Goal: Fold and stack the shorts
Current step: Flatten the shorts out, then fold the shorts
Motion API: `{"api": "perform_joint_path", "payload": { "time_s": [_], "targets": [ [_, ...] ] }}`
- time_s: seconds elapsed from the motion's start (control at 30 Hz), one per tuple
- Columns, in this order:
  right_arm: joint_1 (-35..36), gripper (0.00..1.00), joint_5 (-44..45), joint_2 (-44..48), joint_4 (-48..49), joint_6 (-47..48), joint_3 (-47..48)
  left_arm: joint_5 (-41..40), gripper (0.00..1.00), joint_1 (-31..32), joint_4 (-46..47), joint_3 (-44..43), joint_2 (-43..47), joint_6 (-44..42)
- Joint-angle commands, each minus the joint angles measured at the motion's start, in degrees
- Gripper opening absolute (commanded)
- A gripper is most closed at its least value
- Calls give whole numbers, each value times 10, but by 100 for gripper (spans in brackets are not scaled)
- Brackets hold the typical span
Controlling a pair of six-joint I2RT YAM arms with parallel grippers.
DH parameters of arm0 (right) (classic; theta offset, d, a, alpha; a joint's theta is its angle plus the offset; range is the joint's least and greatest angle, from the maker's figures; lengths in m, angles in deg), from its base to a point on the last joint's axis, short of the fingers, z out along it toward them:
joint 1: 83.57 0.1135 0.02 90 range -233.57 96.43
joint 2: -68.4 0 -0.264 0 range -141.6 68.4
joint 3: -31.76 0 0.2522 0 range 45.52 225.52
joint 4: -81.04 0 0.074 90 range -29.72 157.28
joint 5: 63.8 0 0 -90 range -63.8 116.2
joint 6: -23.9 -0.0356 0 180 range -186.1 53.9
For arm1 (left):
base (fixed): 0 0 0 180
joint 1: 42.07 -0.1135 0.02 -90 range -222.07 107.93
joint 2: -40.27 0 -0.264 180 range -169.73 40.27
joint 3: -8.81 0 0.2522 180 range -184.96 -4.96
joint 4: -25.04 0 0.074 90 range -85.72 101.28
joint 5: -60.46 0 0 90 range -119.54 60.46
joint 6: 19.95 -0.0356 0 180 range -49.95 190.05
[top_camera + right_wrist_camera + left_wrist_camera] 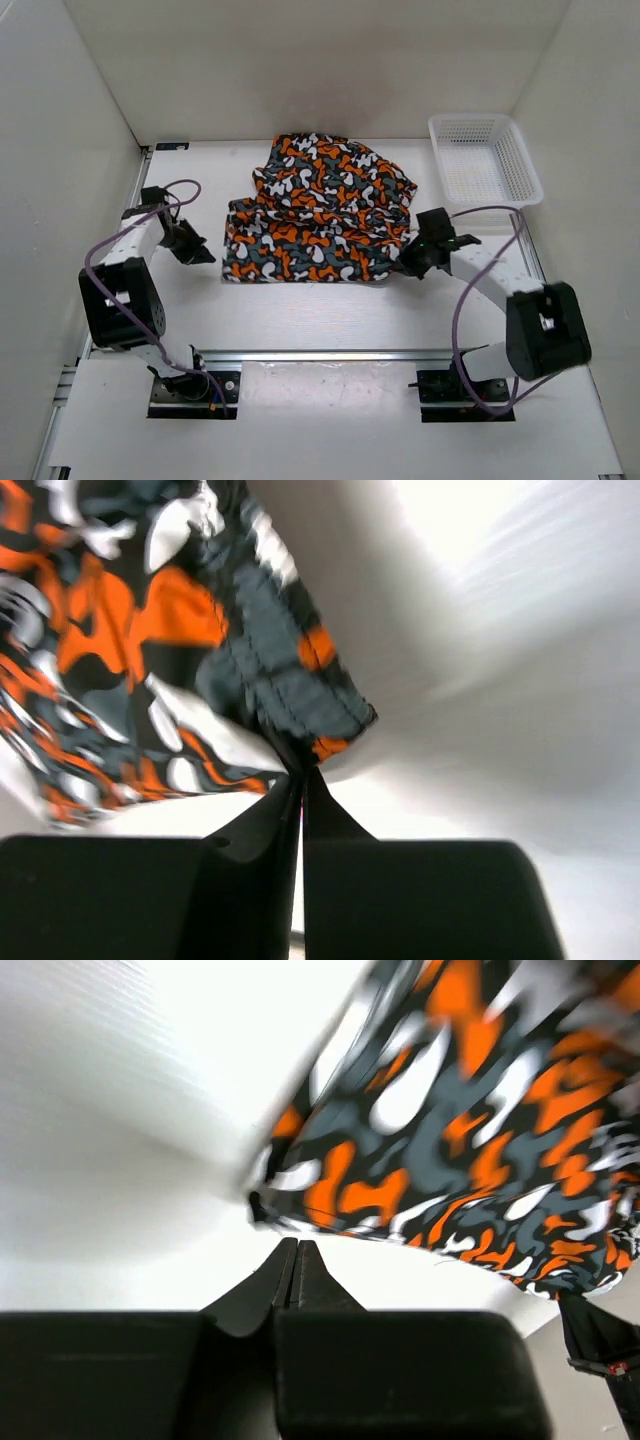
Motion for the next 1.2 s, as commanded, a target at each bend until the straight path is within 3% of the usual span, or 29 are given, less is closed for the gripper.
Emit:
{"api": "perform_joint_path", "payload": {
  "time_s": [0.0,0.07,0.17,0.2,0.27,0.3,0.37,0.4,0.43,0.53,0.6,0.93,1.17],
  "targets": [
    [-32,0,71,96,-151,72,17,28,10,-2,-10,2,64,12],
    [-32,0,85,144,-205,83,11,28,10,16,-10,16,88,29],
    [-32,0,70,170,-212,83,-37,21,10,52,-10,34,107,46],
    [-32,18,70,170,-202,83,-50,12,10,60,-5,46,108,51],
    [-32,38,63,170,-197,71,-67,-5,10,79,-5,53,108,57],
    [-32,63,63,170,-191,63,-72,-6,10,79,-5,53,108,57],
    [-32,73,63,177,-191,57,-72,-18,12,97,-13,53,108,57],
    [-38,77,63,186,-191,57,-72,-25,25,103,-19,58,114,52],
    [-38,77,63,192,-191,57,-66,-47,35,110,-26,64,123,58],
    [-44,78,63,215,-191,57,-66,-70,83,139,-45,91,148,100],
    [-50,79,58,223,-191,57,-71,-92,98,160,-45,112,148,123],
    [-85,82,-3,282,-191,63,-98,-109,98,262,8,114,52,209],
    [-123,82,-25,326,-207,78,-110,-145,91,262,19,97,-3,209]
  ]
}}
